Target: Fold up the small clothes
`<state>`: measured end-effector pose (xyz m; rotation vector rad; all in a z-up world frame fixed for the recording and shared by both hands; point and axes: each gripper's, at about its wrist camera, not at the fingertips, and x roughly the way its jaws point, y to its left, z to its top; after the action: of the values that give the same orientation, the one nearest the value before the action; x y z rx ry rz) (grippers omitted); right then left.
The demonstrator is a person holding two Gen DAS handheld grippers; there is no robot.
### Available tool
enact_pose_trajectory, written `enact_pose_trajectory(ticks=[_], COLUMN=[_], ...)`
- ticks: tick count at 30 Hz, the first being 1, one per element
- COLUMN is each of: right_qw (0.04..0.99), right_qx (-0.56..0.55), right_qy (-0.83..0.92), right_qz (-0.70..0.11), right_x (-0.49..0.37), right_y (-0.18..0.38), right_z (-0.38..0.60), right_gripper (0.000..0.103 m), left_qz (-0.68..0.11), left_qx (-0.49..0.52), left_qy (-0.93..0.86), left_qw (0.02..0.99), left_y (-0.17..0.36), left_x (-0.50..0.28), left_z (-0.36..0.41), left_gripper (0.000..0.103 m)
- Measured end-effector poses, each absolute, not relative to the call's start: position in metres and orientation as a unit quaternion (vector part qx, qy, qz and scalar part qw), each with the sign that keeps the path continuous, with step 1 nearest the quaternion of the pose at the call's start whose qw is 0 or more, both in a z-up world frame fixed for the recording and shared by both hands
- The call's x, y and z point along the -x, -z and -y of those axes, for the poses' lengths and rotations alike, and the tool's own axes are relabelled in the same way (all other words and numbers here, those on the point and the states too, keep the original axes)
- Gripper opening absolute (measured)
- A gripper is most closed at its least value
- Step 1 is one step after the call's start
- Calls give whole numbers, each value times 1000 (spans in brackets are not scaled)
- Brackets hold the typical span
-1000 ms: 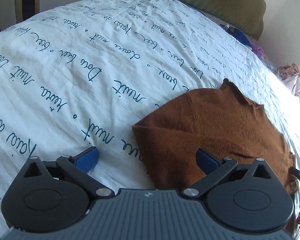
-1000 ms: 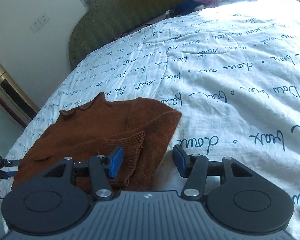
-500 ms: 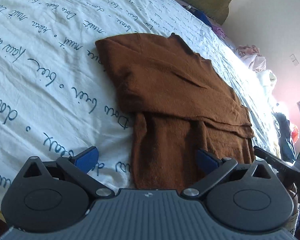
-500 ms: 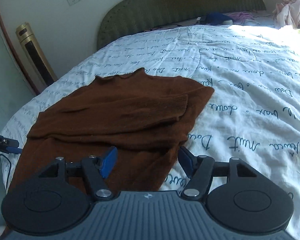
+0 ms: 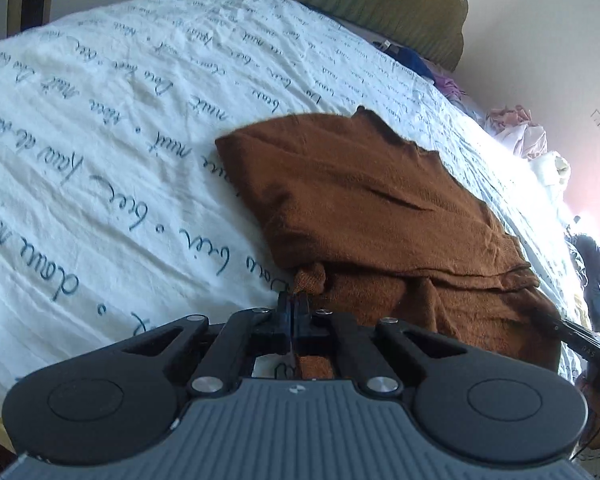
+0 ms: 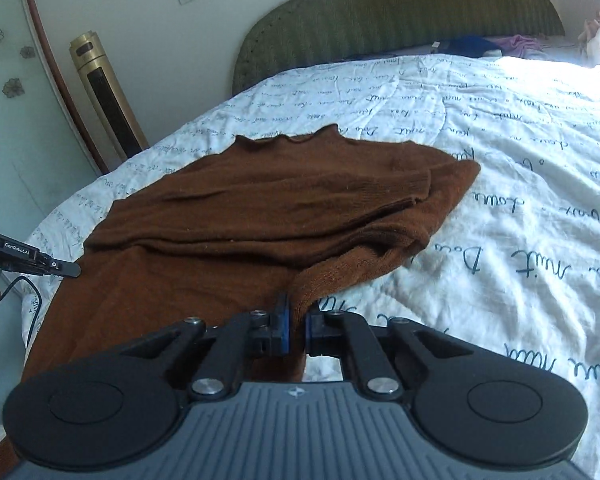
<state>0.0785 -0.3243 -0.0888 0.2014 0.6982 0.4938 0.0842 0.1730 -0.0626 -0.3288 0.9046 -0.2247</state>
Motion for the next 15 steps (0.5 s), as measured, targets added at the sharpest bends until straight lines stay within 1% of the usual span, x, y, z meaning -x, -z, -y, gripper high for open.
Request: enact_pose_trajectory(ticks=[4,7,9,11,13,14,15], right_qw=[914,915,895,896,895,897,897], right_qx=[-92,-74,-89,-106,-122,-129,-132], right_qy=[-226,-190,-206,-203,-205,-204,-210], right_qz=[-324,-349,-385,-380,-377,-371,-366], right_x=[-81,-92,-98,-89,-75,-65,-53], right_y=[75,91,110,114,110,106,103], right_z=[338,348,350,353,361,364,367], right_gripper=[6,7,12,17,29,42,55], left_qz=[-414,-438,-455,-454,-453,-449,-449], left_qx=[110,92,103,118,131,136,142], left_qy=[98,95,105,118,147,160,170], left_qw=[898,889,878,875,869,868,866], left_y=[49,67,79,76,70,68,67], left_x=[-95,-104,-98,-80,-55,-42,-27], left_z=[-170,-172,-175,-176,-173,-171,-168], left_gripper=[2,3,3,6,18,25,41])
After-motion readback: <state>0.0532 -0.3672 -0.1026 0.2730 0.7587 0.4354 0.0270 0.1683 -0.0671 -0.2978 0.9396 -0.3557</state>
